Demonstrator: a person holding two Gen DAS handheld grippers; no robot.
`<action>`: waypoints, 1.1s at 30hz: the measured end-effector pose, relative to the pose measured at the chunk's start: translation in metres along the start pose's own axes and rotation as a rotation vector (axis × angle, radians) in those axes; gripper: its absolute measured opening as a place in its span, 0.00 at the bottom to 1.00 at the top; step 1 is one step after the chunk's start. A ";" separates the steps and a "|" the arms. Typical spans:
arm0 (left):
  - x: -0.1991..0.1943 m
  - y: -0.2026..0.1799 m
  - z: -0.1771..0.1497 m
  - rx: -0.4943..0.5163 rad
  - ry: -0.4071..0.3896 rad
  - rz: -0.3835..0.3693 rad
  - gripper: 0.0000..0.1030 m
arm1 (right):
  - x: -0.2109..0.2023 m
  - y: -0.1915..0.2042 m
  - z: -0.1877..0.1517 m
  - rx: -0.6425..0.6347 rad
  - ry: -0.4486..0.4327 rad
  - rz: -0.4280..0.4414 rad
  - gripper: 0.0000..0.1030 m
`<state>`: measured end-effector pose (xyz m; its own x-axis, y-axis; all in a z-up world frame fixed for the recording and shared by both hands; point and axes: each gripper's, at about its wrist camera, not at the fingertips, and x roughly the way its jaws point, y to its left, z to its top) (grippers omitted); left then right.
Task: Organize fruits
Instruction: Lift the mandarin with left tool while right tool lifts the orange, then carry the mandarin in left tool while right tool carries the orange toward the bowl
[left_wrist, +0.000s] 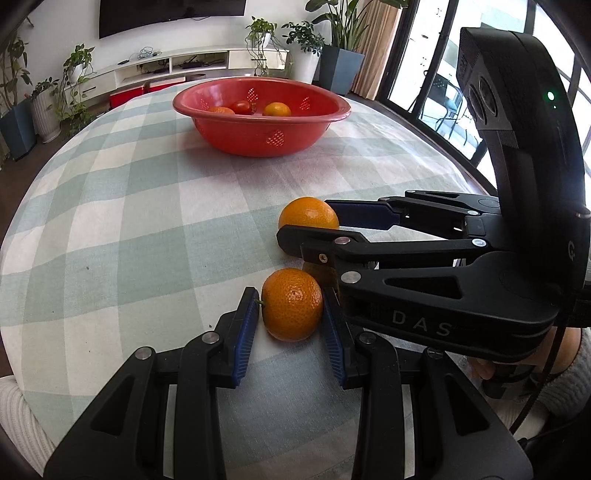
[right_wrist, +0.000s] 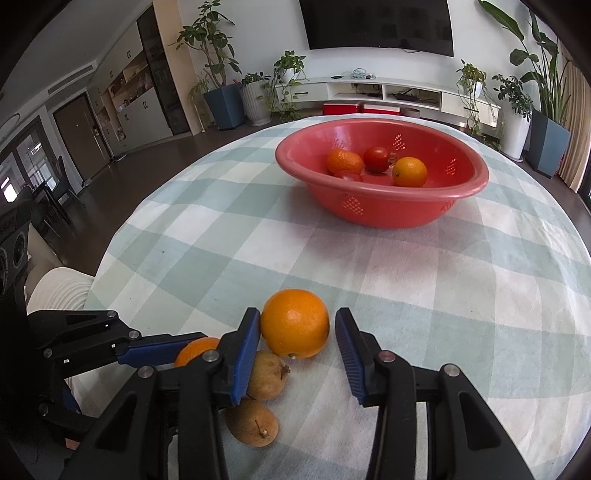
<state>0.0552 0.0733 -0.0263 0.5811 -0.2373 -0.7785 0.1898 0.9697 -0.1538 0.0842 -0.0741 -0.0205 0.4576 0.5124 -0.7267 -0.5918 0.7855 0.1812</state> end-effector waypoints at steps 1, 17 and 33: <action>0.000 0.000 0.000 0.000 0.000 0.000 0.31 | 0.000 -0.001 0.000 0.005 -0.001 0.004 0.40; -0.001 0.004 0.000 -0.033 -0.002 -0.027 0.30 | -0.007 -0.016 -0.002 0.095 -0.009 0.066 0.40; -0.008 0.008 0.001 -0.043 -0.018 -0.029 0.30 | -0.020 -0.026 -0.004 0.156 -0.036 0.098 0.40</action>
<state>0.0530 0.0827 -0.0209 0.5904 -0.2656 -0.7622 0.1728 0.9640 -0.2021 0.0882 -0.1061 -0.0134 0.4280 0.5989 -0.6768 -0.5260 0.7741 0.3524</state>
